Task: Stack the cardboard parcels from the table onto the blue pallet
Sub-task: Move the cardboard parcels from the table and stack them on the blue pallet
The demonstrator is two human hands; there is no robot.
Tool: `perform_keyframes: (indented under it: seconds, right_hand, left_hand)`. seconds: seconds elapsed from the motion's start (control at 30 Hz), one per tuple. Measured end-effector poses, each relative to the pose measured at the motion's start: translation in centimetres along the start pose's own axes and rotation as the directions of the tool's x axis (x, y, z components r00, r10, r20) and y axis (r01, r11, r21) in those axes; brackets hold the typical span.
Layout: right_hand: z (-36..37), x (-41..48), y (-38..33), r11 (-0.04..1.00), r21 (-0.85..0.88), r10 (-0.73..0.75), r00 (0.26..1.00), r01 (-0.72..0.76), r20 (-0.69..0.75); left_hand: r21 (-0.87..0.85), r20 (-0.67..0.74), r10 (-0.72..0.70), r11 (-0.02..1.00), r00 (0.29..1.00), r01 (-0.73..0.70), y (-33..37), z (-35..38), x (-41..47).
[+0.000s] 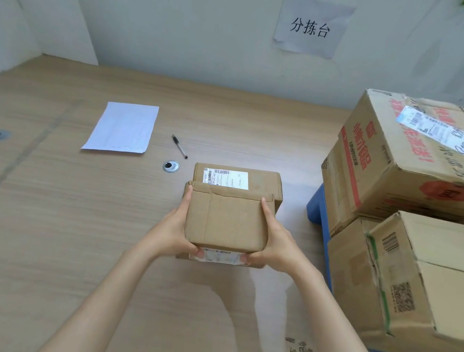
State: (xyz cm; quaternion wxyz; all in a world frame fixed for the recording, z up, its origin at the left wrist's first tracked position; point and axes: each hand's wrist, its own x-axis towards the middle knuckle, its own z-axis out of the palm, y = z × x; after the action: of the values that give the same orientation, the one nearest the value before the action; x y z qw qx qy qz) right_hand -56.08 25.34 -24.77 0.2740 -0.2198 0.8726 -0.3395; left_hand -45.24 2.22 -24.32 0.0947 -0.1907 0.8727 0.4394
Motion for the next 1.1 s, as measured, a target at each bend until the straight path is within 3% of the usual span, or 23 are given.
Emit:
perform_keyframes:
  seconds: [0.4, 0.67, 0.83, 1.1]
  right_hand:
    - [-7.8, -14.6, -7.0, 0.94, -0.063, -0.339, 0.94, 0.336, -0.043]
    - [-15.5, -27.2, -6.6, 0.883, -0.086, -0.469, 0.872, 0.462, -0.139]
    - [-22.7, -33.0, -3.2, 0.89, -0.091, -0.454, 0.854, 0.446, -0.252]
    - [-34.0, -40.2, 6.4, 0.945, -0.161, -0.326, 0.806, 0.284, -0.493]
  left_hand:
    - [0.01, -0.173, 0.044, 0.999, 0.984, -0.042, 11.7, -4.0, -18.5]
    - [0.286, -0.339, 0.126, 0.958, 0.932, -0.025, 21.1, -0.7, -29.6]
    - [0.25, -0.3, 0.254, 0.951, 0.919, -0.181, 28.8, 3.7, -29.9]
    - [0.192, -0.083, 0.456, 0.88, 0.886, -0.435, 41.4, 13.4, -24.6]
